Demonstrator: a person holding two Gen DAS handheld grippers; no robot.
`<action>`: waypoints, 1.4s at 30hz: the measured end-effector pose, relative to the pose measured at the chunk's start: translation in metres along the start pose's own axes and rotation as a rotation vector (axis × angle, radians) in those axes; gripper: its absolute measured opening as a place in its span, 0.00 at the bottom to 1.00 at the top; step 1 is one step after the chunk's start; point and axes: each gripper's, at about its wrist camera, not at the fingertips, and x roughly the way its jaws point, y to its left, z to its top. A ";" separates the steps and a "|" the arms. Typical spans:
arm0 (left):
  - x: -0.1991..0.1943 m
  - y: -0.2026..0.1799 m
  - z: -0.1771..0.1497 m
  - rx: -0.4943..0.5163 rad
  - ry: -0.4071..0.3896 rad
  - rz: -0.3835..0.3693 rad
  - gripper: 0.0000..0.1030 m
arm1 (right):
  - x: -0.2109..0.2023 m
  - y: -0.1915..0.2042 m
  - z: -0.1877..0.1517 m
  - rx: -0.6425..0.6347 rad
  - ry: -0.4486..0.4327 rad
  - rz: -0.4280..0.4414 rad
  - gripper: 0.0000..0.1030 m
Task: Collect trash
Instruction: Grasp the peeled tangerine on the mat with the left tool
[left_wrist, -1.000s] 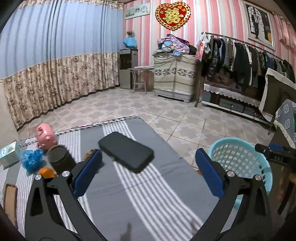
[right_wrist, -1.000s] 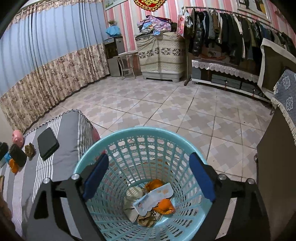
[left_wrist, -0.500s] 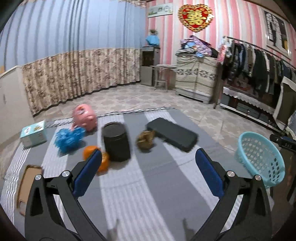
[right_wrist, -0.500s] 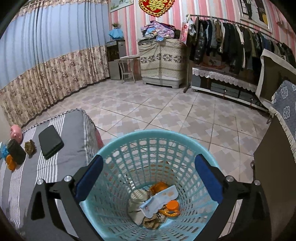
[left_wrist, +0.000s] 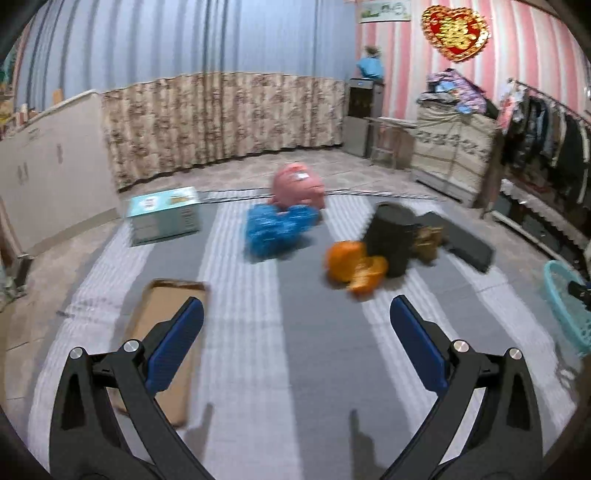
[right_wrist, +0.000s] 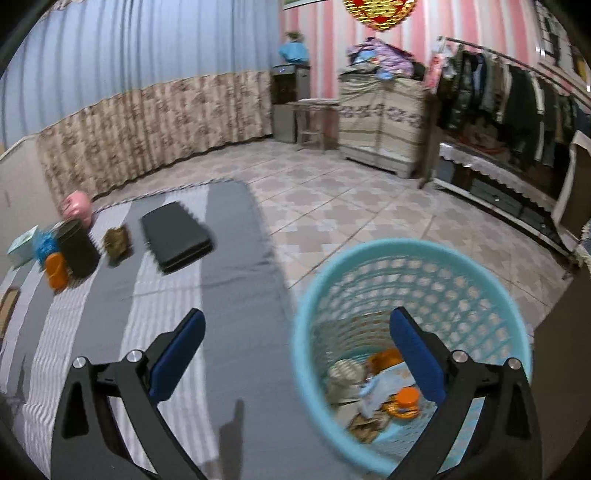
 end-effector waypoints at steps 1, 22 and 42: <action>0.002 0.008 -0.001 -0.002 0.009 0.020 0.95 | 0.001 0.006 -0.001 -0.006 0.004 0.010 0.95; 0.109 -0.060 0.024 0.138 0.220 -0.214 0.95 | 0.039 0.069 0.003 -0.035 0.137 0.076 0.95; 0.135 -0.053 0.033 0.078 0.234 -0.372 0.48 | 0.072 0.104 0.018 -0.021 0.194 0.171 0.95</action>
